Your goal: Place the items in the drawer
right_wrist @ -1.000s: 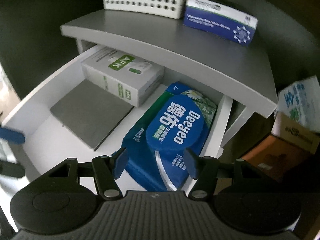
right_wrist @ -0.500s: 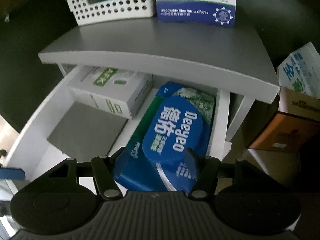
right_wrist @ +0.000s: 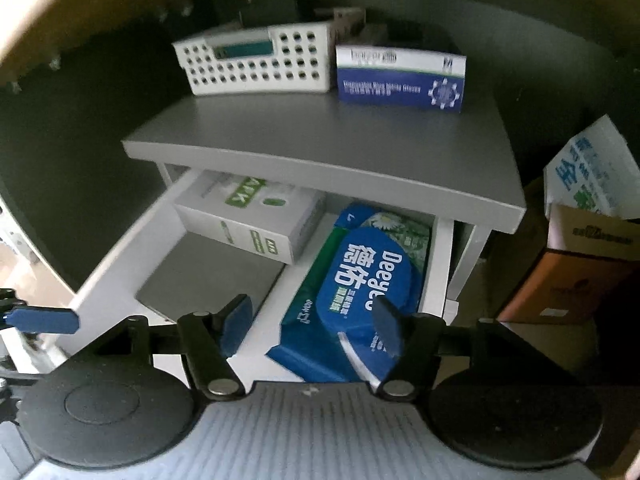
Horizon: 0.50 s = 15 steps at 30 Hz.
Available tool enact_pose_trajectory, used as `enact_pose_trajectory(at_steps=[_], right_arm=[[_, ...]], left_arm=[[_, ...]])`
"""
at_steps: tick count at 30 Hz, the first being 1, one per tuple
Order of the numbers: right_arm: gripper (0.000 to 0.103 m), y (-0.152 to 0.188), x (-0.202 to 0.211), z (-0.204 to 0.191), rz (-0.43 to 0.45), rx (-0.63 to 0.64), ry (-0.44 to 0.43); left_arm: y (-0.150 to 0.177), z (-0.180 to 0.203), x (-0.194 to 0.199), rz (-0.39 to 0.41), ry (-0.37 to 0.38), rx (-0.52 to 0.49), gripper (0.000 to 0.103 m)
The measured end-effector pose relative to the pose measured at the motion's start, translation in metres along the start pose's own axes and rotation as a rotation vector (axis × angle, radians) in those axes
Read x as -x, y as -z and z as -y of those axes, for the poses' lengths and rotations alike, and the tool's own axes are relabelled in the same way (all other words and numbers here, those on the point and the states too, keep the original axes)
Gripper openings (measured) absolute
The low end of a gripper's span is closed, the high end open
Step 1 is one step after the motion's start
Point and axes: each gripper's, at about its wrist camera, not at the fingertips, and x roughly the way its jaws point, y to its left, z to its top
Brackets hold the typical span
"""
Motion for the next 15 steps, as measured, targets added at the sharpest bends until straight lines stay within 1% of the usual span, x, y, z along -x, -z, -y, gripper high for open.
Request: enact_pose_trajectory(at_steps=[5, 9, 12, 14, 15], right_arm=[[0.074, 0.015, 0.035, -0.009, 0.049, -0.025, 0.005], [0.077, 0.032, 0.06, -0.017, 0.083, -0.048, 0.022], [0.085, 0.045, 0.076, -0.023, 0.108, -0.065, 0.038], [0.096, 0.055, 0.086, -0.029, 0.129, -0.059, 0.057], [0.098, 0.06, 0.09, -0.032, 0.137, -0.057, 0.062]], left_arm=[[0.005, 0.007, 0.016, 0.028, -0.004, -0.019, 0.085], [0.011, 0.008, 0.03, 0.051, -0.012, -0.017, 0.086], [0.017, 0.01, 0.041, 0.066, -0.026, -0.023, 0.092], [0.023, 0.01, 0.047, 0.072, -0.036, -0.024, 0.1], [0.026, 0.009, 0.049, 0.074, -0.04, -0.022, 0.102]])
